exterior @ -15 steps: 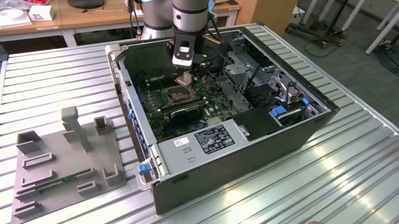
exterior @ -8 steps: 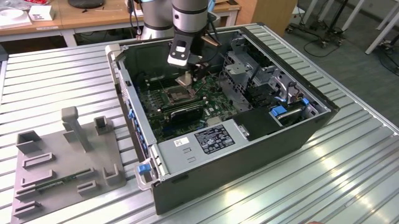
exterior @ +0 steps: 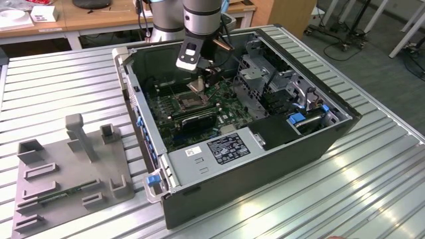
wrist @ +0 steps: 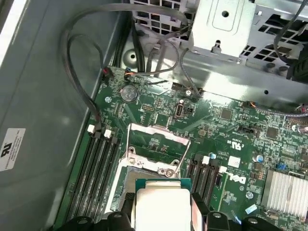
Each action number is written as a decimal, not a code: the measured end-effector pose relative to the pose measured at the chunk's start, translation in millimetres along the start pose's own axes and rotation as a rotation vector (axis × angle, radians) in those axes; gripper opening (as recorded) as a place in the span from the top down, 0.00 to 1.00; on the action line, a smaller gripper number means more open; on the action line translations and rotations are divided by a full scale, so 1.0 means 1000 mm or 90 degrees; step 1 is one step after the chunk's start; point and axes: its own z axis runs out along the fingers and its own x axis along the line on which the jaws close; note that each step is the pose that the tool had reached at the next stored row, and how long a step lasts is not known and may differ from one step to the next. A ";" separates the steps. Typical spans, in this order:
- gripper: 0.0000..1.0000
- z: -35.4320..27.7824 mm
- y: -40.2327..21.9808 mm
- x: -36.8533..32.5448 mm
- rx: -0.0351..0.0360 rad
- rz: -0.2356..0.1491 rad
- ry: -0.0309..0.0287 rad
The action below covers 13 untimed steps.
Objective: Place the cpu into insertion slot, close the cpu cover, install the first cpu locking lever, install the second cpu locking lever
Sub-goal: 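Place the cpu into insertion slot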
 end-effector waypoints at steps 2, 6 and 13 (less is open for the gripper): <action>0.46 0.0004 0.0000 0.0000 0.0137 0.001 0.0043; 0.46 0.0004 0.0002 -0.0001 0.0366 0.002 0.0106; 0.46 0.0019 0.0001 -0.0002 0.0357 0.046 0.0075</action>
